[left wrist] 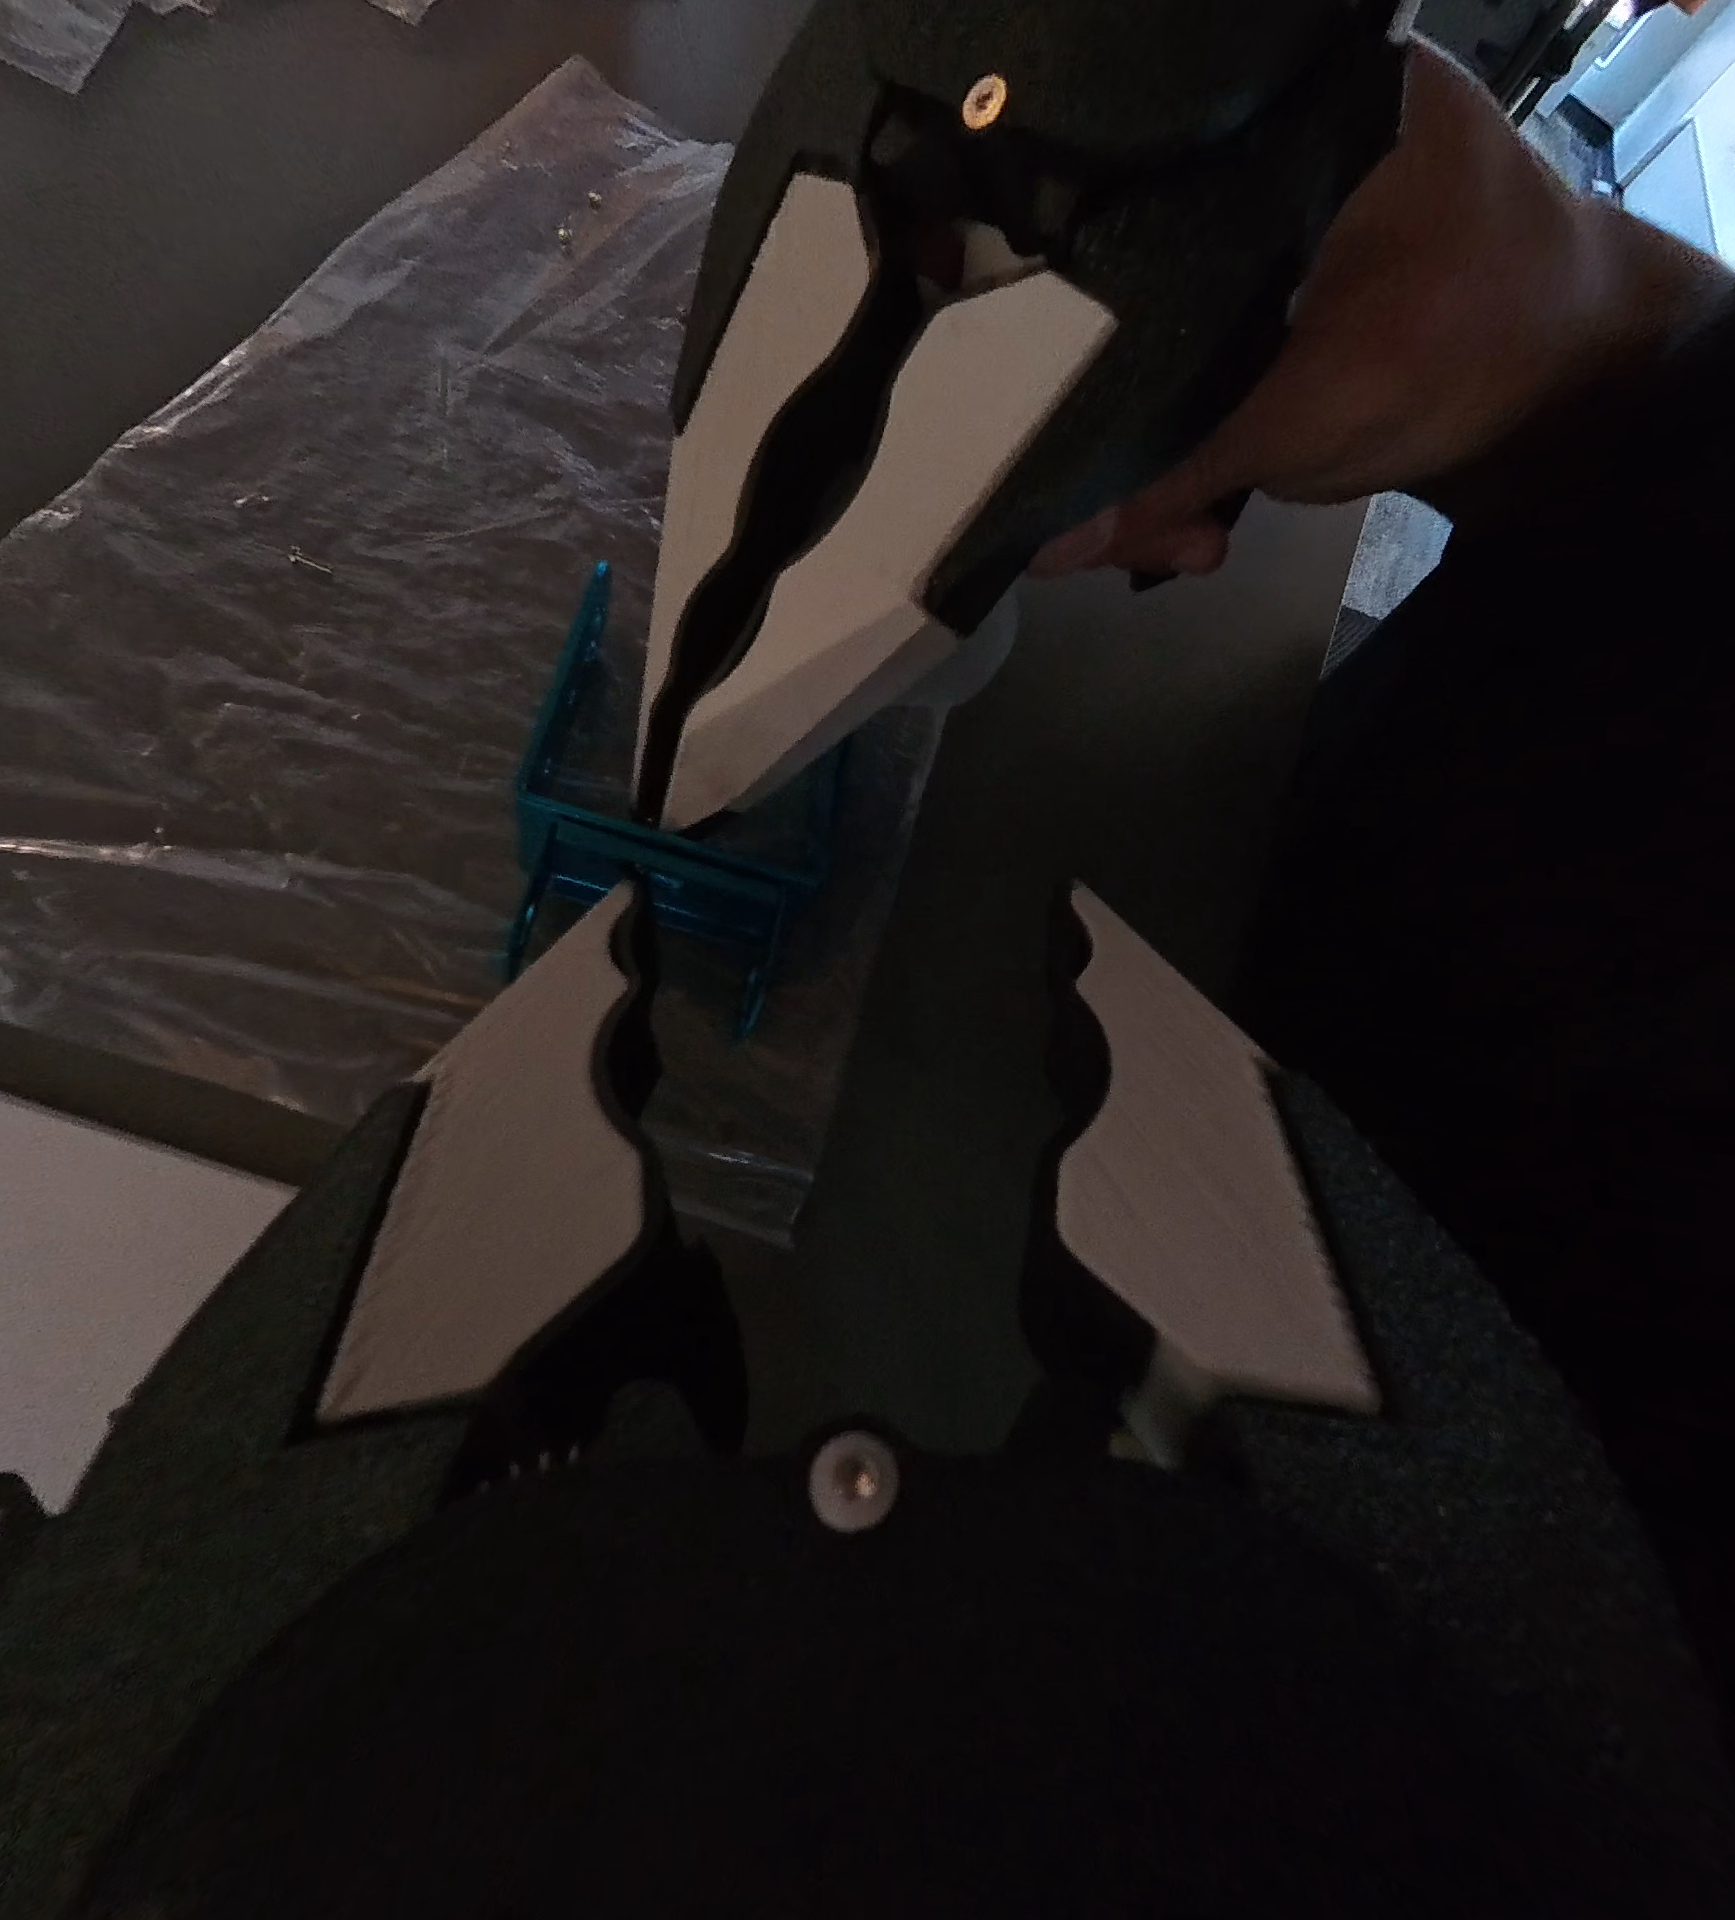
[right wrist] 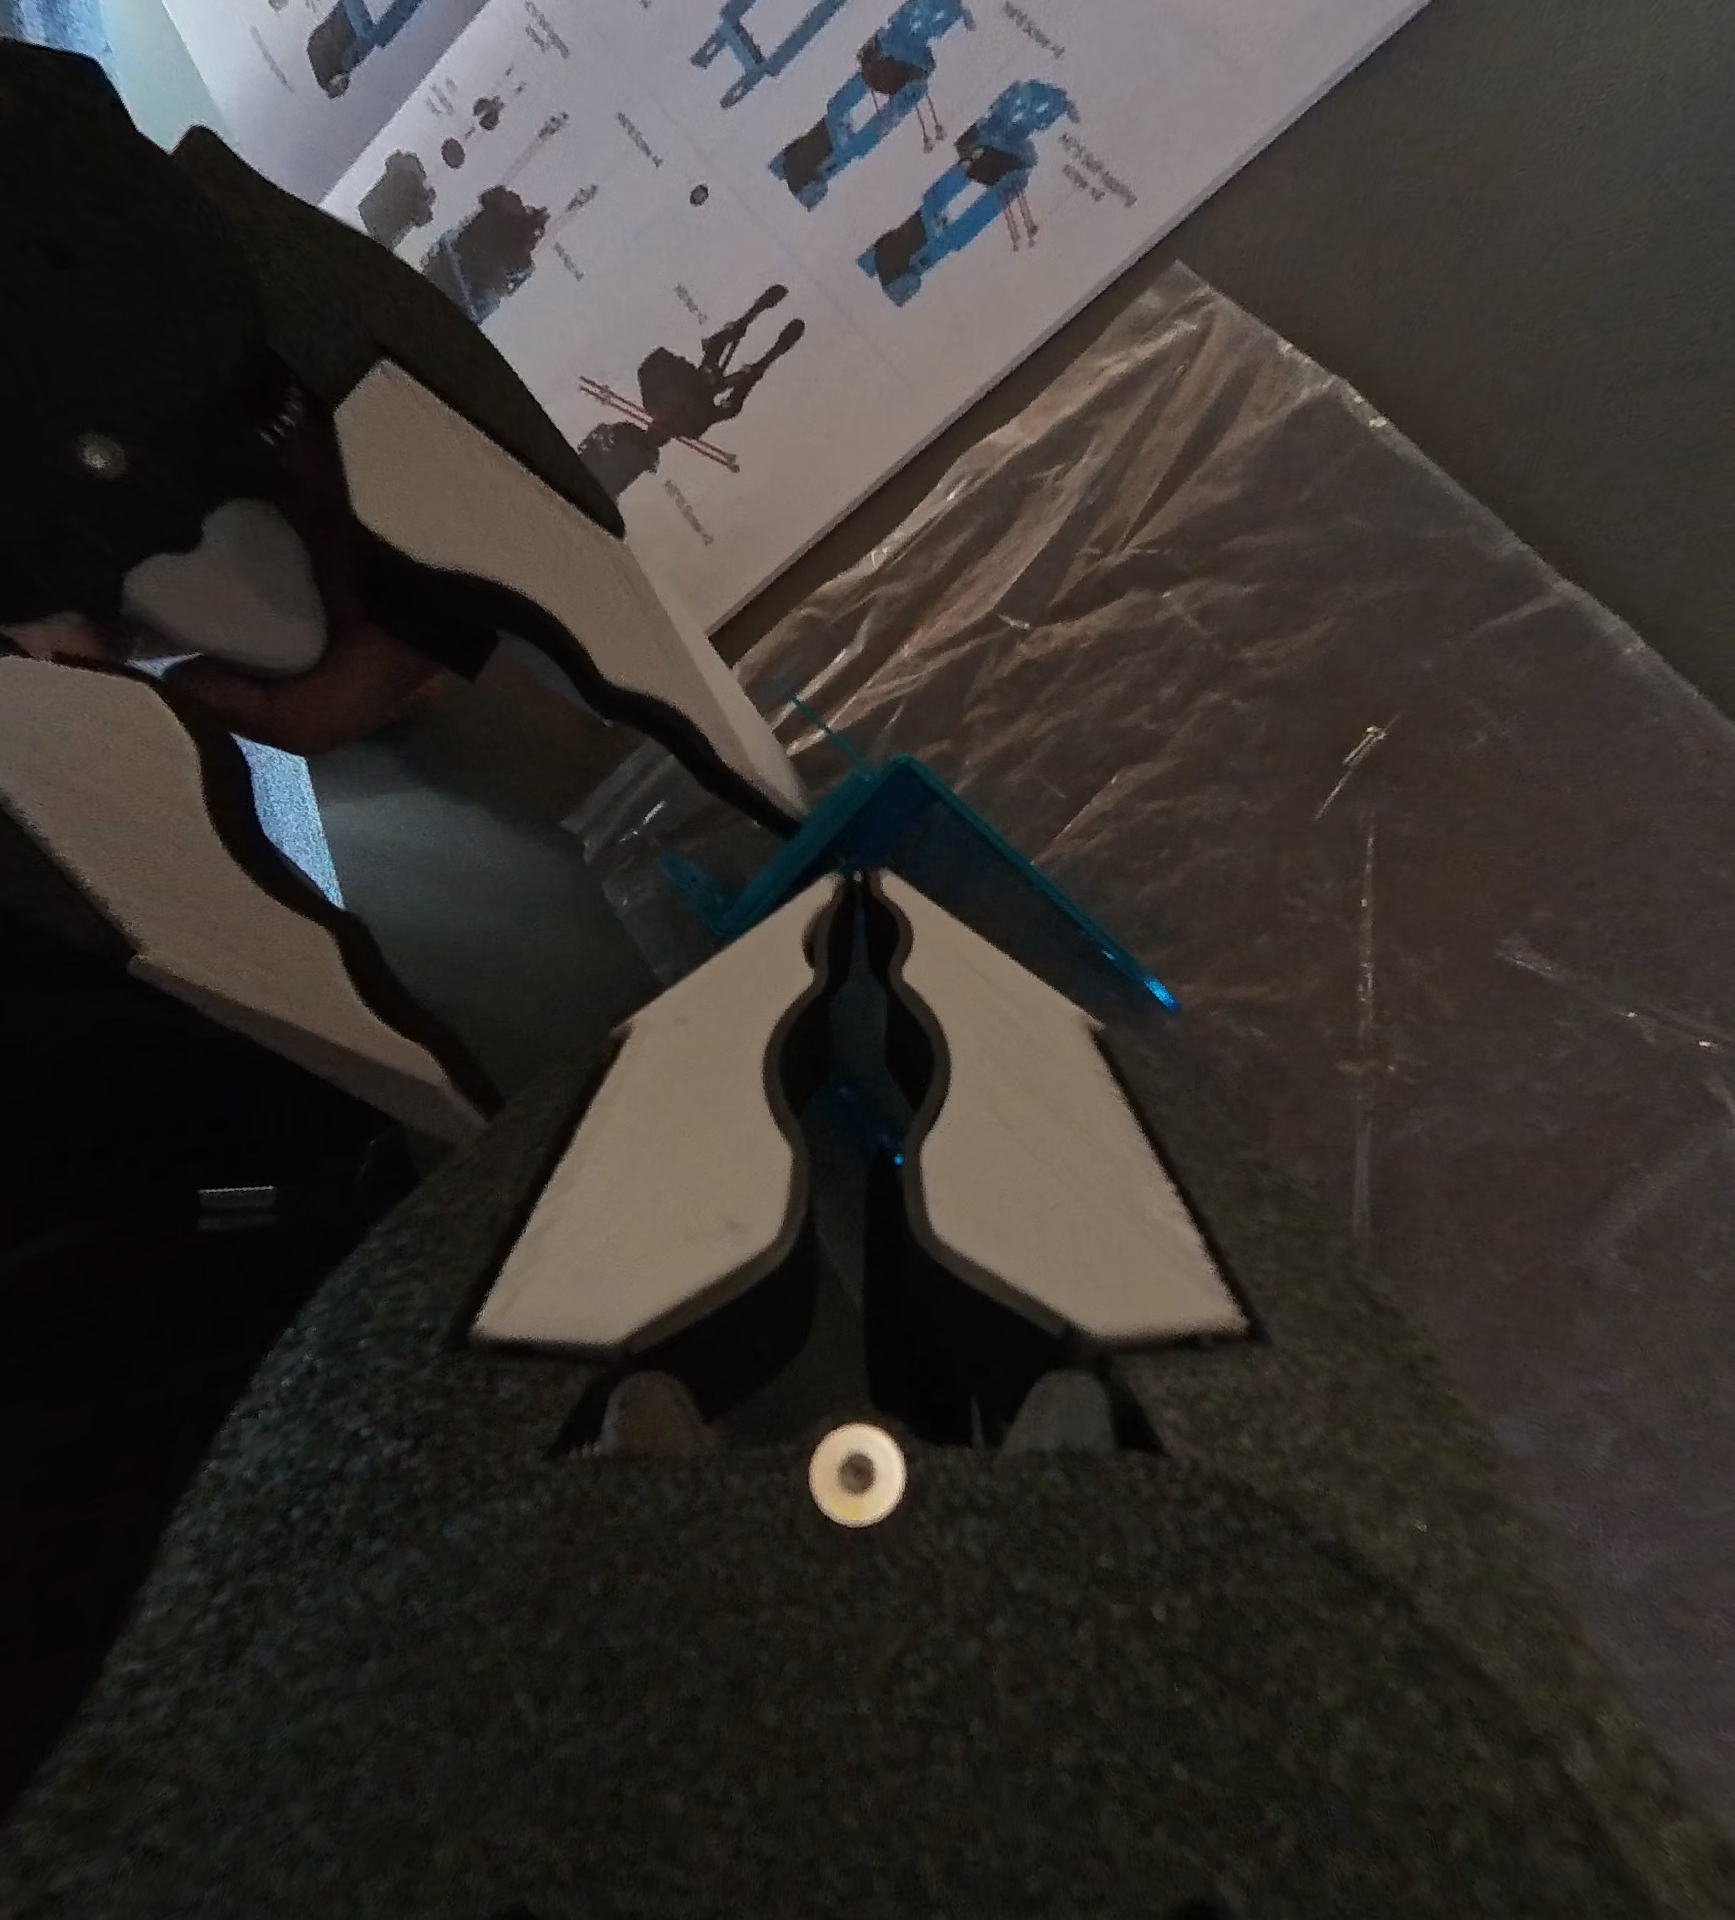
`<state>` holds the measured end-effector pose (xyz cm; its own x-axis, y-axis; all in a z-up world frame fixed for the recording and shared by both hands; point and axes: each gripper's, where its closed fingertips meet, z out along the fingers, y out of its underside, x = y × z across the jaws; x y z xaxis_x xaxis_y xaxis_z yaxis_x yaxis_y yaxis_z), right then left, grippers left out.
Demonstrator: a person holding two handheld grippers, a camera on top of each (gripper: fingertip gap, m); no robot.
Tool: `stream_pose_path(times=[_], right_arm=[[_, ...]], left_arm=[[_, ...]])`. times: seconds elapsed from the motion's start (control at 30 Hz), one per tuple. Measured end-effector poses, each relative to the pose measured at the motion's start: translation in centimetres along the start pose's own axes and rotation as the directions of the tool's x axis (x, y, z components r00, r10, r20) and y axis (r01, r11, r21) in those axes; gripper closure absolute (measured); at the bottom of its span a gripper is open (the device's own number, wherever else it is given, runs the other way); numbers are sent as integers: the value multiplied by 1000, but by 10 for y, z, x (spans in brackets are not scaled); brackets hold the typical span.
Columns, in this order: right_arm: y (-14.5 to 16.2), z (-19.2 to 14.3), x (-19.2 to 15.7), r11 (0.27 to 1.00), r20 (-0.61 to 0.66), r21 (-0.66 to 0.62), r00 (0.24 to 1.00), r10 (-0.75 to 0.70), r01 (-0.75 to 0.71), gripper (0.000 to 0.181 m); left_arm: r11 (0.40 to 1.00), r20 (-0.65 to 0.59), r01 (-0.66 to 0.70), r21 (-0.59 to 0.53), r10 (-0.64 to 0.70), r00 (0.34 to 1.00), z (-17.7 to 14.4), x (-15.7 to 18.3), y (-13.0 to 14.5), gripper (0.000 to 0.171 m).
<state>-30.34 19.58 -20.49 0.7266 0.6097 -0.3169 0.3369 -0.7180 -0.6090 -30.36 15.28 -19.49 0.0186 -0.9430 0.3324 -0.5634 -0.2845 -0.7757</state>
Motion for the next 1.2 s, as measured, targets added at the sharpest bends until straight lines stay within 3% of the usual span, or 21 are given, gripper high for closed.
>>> stream_pose_path(times=[0.33, 0.67, 1.2], right_arm=[[-2, 1, 1, 999, 34, 25, 999, -35, 34, 181], [-4, 0, 1, 943, -35, 43, 944, -327, 329, 181], [-1, 0, 0, 983, 128, 45, 974, -185, 180, 181]], left_arm=[[1000, 2, 5, -12, -5, 1000, 3, -1, 1, 95], [1000, 6, 3, -18, -3, 1000, 4, -1, 1, 94], [1000, 6, -6, -30, 6, 1000, 6, 0, 2, 95]])
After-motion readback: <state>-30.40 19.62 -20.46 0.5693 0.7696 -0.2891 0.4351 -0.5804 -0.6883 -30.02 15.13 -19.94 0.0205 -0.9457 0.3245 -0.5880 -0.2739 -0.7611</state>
